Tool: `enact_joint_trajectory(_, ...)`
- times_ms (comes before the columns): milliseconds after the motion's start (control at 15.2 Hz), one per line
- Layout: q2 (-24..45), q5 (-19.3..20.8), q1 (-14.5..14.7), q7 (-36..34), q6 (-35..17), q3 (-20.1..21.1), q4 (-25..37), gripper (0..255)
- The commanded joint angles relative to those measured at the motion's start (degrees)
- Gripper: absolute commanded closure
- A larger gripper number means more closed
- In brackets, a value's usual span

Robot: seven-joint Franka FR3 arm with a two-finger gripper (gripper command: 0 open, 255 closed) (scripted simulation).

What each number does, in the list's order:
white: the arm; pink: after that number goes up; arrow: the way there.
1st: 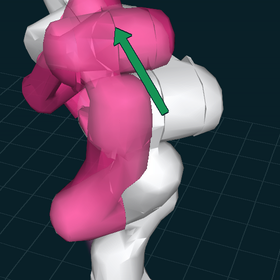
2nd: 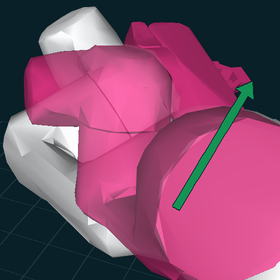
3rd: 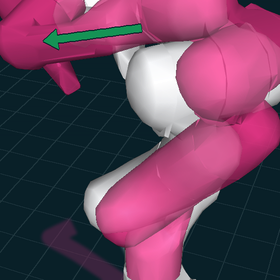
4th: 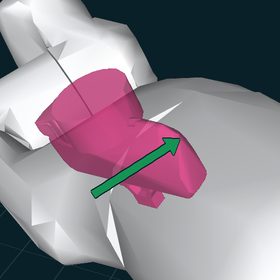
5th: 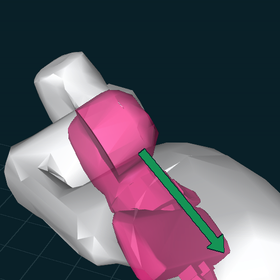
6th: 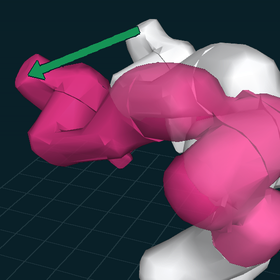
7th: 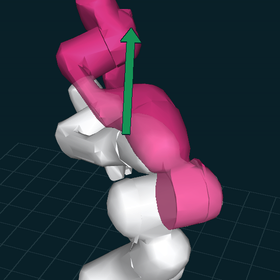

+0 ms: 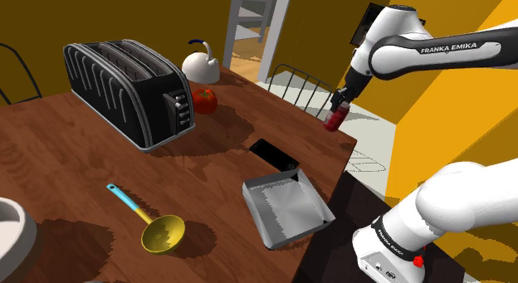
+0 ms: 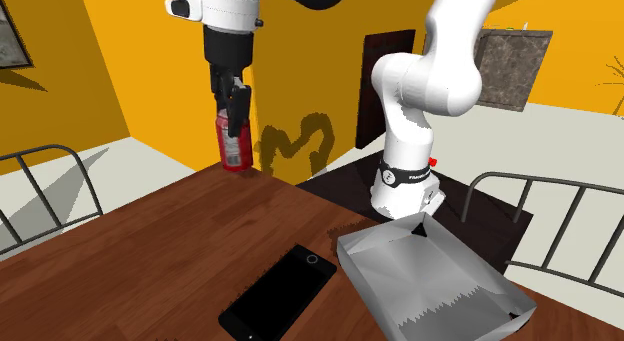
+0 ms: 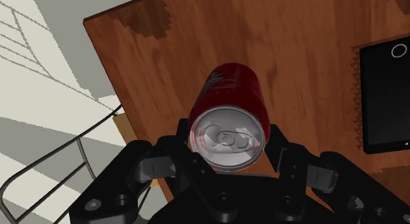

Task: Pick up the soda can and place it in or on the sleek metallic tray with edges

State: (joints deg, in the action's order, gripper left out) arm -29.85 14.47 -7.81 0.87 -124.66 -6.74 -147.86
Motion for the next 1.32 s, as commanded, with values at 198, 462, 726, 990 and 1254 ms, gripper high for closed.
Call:
enact_joint_trajectory(198,-3.73,-1.25,1.23,-2.06,4.10,2.37,-0.08,255)
enact_joint_trajectory(462,-8.69,-3.73,3.83,-6.94,7.44,6.92,-2.62,255)
enact_joint_trajectory(726,-12.57,-6.90,6.92,-11.98,10.82,11.68,-3.96,255)
enact_joint_trajectory(990,-15.09,-10.45,10.24,-17.24,14.02,16.60,-4.07,255)
enact_joint_trajectory(1254,-16.16,-14.10,13.44,-22.69,16.84,21.64,-2.98,255)
